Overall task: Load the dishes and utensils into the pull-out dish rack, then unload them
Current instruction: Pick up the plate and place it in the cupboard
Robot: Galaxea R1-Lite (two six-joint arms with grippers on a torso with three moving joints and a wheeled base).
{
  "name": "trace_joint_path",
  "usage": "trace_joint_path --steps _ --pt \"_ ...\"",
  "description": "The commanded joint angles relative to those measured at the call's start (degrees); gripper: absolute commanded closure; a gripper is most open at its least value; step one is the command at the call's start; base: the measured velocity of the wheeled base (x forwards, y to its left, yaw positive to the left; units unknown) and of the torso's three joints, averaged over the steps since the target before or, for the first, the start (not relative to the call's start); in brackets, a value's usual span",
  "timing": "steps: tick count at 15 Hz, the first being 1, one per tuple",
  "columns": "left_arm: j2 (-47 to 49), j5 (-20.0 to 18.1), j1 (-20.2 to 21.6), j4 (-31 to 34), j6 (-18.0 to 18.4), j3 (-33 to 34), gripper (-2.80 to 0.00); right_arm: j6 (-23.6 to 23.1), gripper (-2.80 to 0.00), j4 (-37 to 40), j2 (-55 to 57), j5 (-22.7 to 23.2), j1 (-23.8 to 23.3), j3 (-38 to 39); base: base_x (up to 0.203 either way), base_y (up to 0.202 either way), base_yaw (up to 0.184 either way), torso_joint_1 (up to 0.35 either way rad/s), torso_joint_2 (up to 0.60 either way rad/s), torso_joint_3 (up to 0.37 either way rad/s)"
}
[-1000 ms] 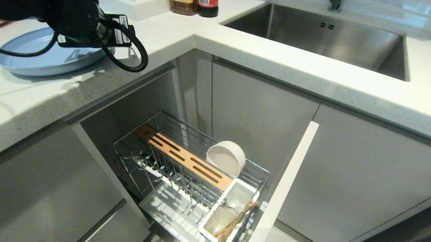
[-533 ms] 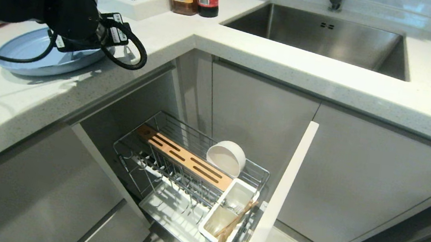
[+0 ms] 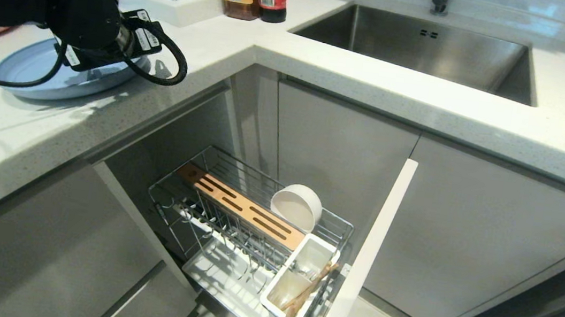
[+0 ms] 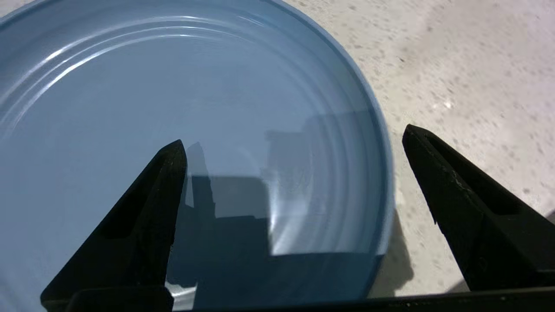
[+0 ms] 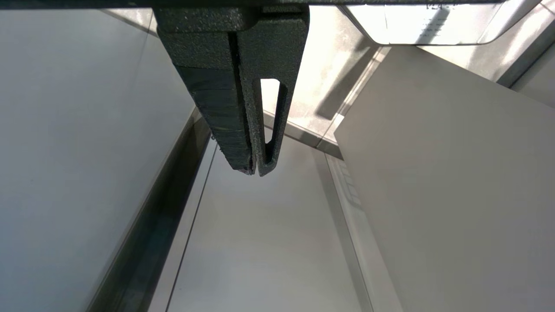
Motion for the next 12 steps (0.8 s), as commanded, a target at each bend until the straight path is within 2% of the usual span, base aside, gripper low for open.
trace_joint_path --steps 1,10,11,12 --pt "-0.3 0.3 0.4 0.1 -0.6 0.0 -2.8 0.0 0.0 0.0 0.0 0.0 0.0 0.1 0.0 0.0 0.0 0.0 0.0 0.0" --pt "-0.3 -0.1 1.2 0.2 -1.5 1.5 -2.8 0.0 0.0 0.0 0.0 0.0 0.0 0.1 0.0 0.0 0.0 0.0 0.0 0.0" --pt "-0.3 0.0 1.2 0.2 -1.5 2.2 0.0 0.0 0.0 0.0 0.0 0.0 0.0 0.1 0.0 0.0 0.0 0.0 0.0 0.0" --pt "-0.3 0.0 1.2 0.1 -1.5 2.2 0.0 0.0 0.0 0.0 0.0 0.0 0.0 0.1 0.0 0.0 0.0 0.0 0.0 0.0"
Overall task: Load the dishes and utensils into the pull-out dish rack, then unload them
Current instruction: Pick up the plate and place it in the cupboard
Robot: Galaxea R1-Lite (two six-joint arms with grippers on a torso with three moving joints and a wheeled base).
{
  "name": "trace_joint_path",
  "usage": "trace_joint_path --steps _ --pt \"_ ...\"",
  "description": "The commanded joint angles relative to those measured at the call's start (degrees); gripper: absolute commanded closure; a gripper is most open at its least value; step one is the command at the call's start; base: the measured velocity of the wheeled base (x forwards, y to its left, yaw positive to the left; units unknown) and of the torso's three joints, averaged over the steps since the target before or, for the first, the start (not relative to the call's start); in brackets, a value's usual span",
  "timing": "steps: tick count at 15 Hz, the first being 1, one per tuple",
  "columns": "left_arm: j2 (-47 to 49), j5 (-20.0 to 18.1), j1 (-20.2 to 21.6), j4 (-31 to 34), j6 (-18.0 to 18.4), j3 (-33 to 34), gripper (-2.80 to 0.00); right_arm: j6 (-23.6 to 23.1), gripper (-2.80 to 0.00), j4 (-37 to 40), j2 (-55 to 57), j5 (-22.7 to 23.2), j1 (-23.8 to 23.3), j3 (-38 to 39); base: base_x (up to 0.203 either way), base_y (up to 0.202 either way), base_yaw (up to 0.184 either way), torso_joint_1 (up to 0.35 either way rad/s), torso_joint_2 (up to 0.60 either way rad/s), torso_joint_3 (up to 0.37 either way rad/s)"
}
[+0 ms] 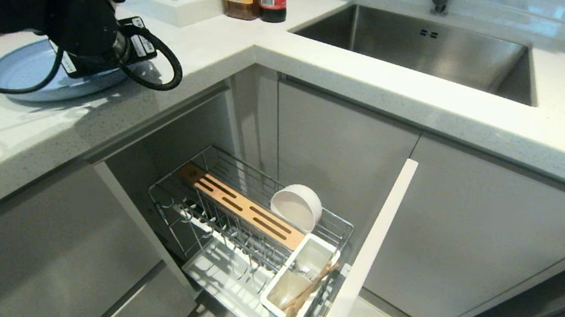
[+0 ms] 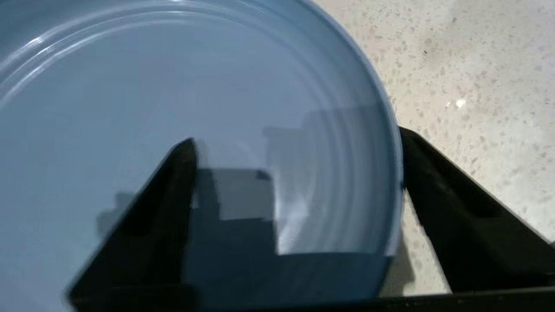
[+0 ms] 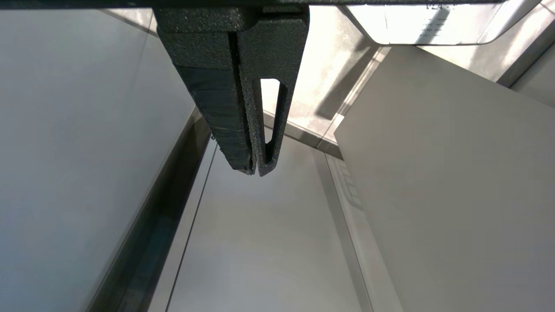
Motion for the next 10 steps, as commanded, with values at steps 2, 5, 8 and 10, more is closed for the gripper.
trace_joint_path --steps 2,5,8,10 --pt "0.0 0.3 -0.1 0.2 -0.5 0.3 0.0 0.0 0.0 0.0 0.0 0.0 0.0 0.1 0.0 0.0 0.0 0.0 0.0 0.0" --pt "-0.1 0.2 -0.1 0.2 -0.5 0.4 0.0 0.0 0.0 0.0 0.0 0.0 0.0 0.1 0.0 0.0 0.0 0.0 0.0 0.0" --pt "-0.6 0.1 -0.5 0.2 -0.3 0.3 0.0 0.0 0.0 0.0 0.0 0.0 0.0 0.1 0.0 0.0 0.0 0.0 0.0 0.0" --pt "-1.9 -0.5 -1.5 0.6 0.4 0.2 0.0 0.0 0.0 0.0 0.0 0.0 0.0 0.1 0.0 0.0 0.0 0.0 0.0 0.0"
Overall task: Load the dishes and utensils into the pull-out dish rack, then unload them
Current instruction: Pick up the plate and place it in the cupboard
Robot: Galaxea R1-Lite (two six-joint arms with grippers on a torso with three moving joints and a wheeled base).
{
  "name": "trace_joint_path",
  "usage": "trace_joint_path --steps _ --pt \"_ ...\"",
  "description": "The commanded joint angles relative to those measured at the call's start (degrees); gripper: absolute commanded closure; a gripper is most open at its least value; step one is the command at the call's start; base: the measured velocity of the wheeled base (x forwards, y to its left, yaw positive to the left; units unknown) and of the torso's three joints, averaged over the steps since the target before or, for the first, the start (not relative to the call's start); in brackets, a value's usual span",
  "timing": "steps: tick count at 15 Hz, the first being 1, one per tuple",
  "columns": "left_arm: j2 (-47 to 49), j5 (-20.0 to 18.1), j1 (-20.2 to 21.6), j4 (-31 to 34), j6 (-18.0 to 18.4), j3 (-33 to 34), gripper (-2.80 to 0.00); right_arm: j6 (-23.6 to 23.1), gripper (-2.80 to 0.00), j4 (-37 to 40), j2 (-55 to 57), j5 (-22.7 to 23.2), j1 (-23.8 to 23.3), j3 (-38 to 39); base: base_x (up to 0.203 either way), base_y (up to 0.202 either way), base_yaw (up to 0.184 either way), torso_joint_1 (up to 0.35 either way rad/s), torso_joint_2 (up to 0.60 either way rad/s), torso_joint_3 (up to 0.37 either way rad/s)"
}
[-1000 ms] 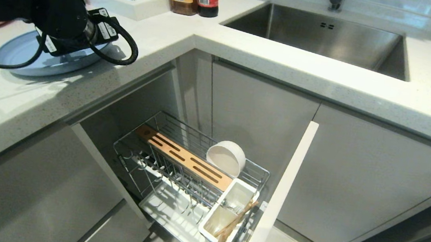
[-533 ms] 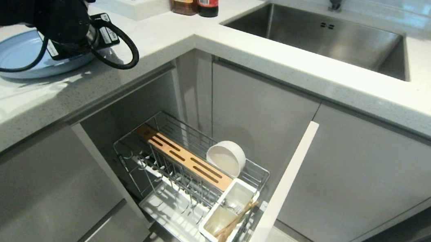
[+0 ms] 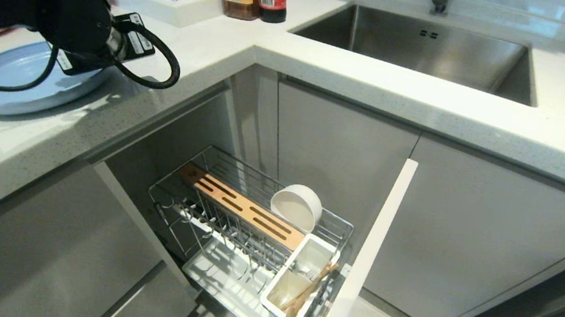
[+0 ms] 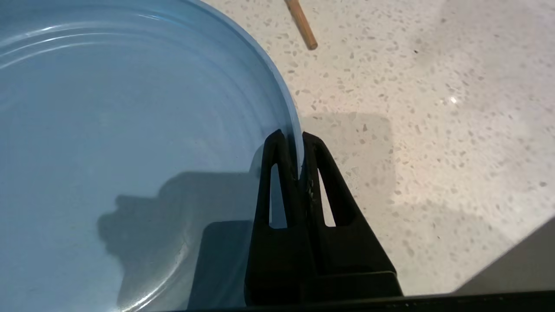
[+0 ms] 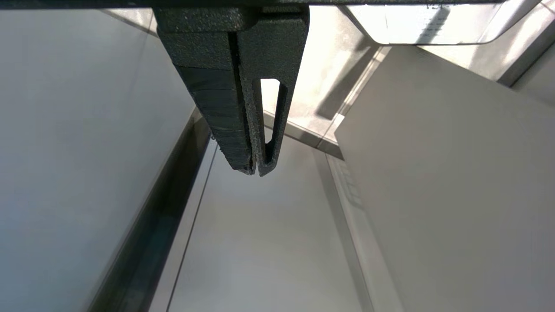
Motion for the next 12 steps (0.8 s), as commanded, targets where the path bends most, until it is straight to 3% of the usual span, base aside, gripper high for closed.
trace_joint_path --steps 1,3,8,12 --pt "-1.4 -0.4 -0.8 0.5 0.9 -0.2 0.0 0.0 0.0 0.0 0.0 0.0 0.0 0.1 0.0 0.0 0.0 0.0 0.0 0.0" --pt "-2.9 -0.8 -2.4 1.5 3.8 -0.4 0.0 0.0 0.0 0.0 0.0 0.0 0.0 0.0 0.0 0.0 0.0 0.0 0.0 0.0" --pt "-6.7 -0.7 -10.3 -4.0 5.3 -3.2 0.0 0.0 0.0 0.0 0.0 0.0 0.0 0.1 0.0 0.0 0.0 0.0 0.0 0.0" --pt "-11.5 2.7 -23.7 -5.6 5.3 -3.1 0.0 0.0 0.0 0.0 0.0 0.0 0.0 0.1 0.0 0.0 0.0 0.0 0.0 0.0"
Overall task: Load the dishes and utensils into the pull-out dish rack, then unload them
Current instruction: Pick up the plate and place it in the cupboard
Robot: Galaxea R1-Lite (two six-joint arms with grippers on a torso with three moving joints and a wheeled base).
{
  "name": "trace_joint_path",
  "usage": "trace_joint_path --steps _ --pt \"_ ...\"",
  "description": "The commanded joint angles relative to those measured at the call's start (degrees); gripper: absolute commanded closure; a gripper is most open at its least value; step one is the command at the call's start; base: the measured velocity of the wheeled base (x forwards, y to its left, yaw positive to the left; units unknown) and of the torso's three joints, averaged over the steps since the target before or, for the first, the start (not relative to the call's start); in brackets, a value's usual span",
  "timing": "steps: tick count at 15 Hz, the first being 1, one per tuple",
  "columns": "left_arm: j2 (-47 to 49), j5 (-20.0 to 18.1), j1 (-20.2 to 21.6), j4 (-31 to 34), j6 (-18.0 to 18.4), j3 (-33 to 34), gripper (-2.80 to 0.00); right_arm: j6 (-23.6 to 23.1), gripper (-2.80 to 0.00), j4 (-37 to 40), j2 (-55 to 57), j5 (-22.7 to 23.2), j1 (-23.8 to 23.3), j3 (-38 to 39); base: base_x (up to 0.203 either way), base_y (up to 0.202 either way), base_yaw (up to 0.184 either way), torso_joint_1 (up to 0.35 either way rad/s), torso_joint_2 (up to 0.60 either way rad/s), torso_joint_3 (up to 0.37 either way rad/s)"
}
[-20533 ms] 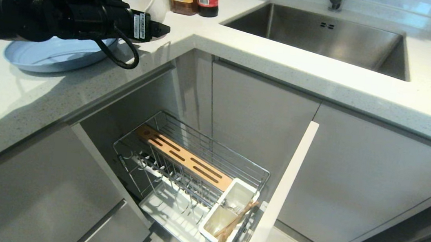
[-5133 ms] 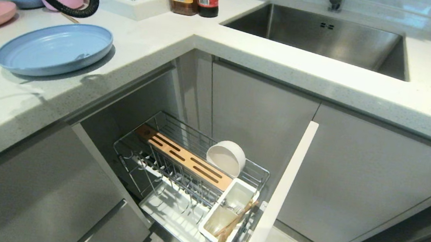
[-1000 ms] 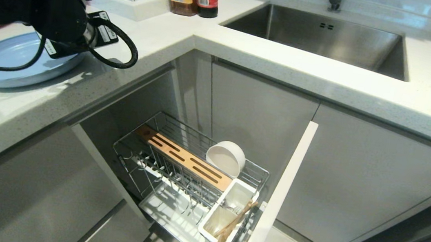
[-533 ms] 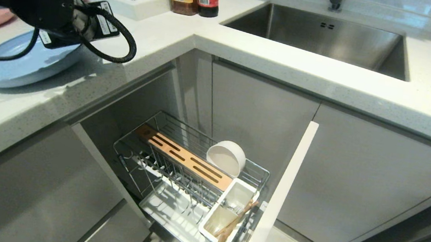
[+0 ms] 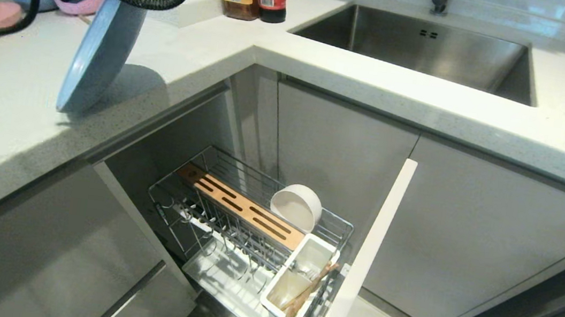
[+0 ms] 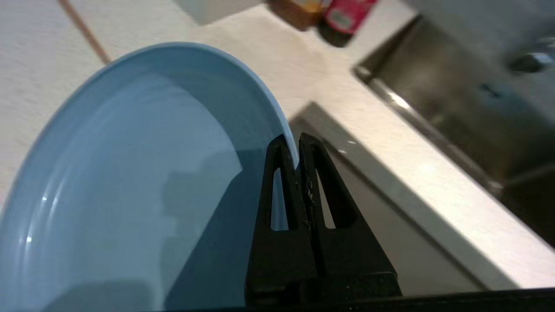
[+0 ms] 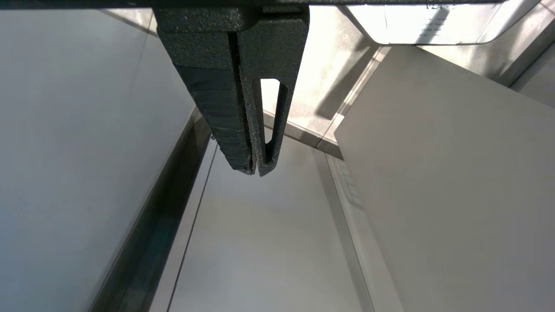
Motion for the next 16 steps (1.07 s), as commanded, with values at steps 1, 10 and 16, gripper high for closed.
trace_joint_path --steps 1,10,16 --pt "-2.4 2.4 -6.5 -0.7 -0.2 0.0 0.0 0.0 0.0 0.0 0.0 0.0 0.0 0.1 0.0 0.0 0.0 0.0 0.0 0.0" --pt "2.6 6.8 -22.4 -45.9 -1.1 15.4 0.0 0.0 0.0 0.0 0.0 0.0 0.0 0.1 0.0 0.0 0.0 0.0 0.0 0.0" --pt "4.7 11.6 -22.7 -58.8 -13.7 33.6 0.0 0.0 0.0 0.0 0.0 0.0 0.0 0.1 0.0 0.0 0.0 0.0 0.0 0.0"
